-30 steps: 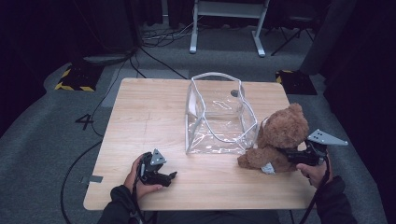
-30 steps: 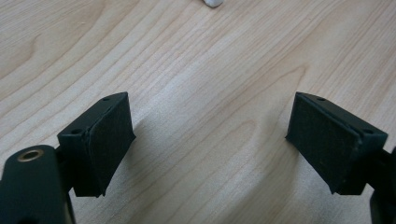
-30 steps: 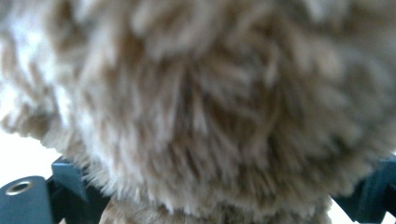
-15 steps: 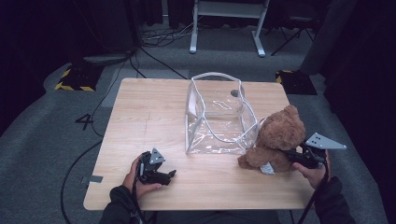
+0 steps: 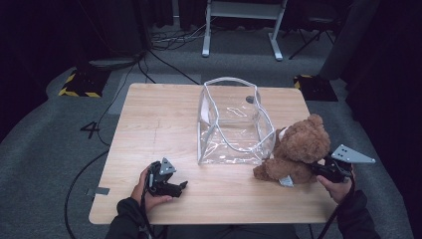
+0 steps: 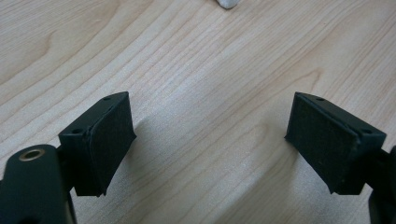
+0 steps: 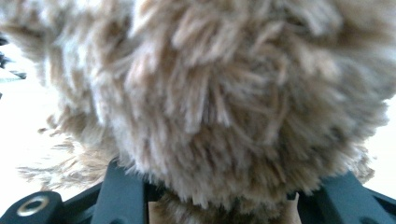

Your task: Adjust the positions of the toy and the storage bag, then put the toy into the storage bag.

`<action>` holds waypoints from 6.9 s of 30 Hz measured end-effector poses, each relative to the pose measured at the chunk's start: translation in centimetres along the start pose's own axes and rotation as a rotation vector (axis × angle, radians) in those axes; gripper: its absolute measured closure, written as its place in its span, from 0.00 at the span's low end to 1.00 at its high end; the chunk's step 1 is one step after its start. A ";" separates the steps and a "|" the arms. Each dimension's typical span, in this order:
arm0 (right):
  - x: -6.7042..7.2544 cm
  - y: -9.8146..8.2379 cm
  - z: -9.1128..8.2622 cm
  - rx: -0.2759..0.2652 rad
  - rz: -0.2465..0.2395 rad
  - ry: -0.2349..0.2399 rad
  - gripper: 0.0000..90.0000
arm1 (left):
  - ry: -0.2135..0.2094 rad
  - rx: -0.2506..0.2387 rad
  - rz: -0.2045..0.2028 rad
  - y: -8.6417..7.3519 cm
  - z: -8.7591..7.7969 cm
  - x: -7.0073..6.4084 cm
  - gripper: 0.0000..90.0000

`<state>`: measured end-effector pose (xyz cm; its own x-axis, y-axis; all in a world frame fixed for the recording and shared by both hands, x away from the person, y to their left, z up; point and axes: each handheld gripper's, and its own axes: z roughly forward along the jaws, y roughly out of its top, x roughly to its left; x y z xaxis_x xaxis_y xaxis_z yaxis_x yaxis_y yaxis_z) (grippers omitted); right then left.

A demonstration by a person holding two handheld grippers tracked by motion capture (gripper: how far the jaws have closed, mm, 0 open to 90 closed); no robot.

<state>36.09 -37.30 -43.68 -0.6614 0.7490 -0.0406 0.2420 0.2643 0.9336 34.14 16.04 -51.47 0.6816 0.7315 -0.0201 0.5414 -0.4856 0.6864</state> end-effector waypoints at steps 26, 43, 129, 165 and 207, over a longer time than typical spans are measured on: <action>-0.4 0.4 -1.8 -0.083 0.013 -0.018 0.62 | 0.000 0.000 0.000 0.0 0.0 0.0 0.17; -0.8 2.3 -3.3 -0.138 -0.006 -0.060 0.62 | 0.000 0.001 0.000 0.0 0.0 0.0 0.17; 1.5 24.3 -1.0 -0.340 -0.188 -0.060 0.61 | -0.009 -0.003 0.021 0.1 0.0 0.0 0.20; 8.1 20.8 10.7 -0.143 -0.251 0.174 0.59 | -0.012 -0.004 0.023 0.1 0.0 0.0 0.21; 6.3 17.2 15.8 0.157 -0.226 0.179 0.47 | -0.015 -0.009 0.023 0.1 0.0 -0.1 0.22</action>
<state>47.27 -18.45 -33.52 -0.8216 0.5457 -0.1648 0.1720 0.5130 0.8410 34.14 15.97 -51.43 0.7011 0.7129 -0.0146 0.5208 -0.4980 0.6934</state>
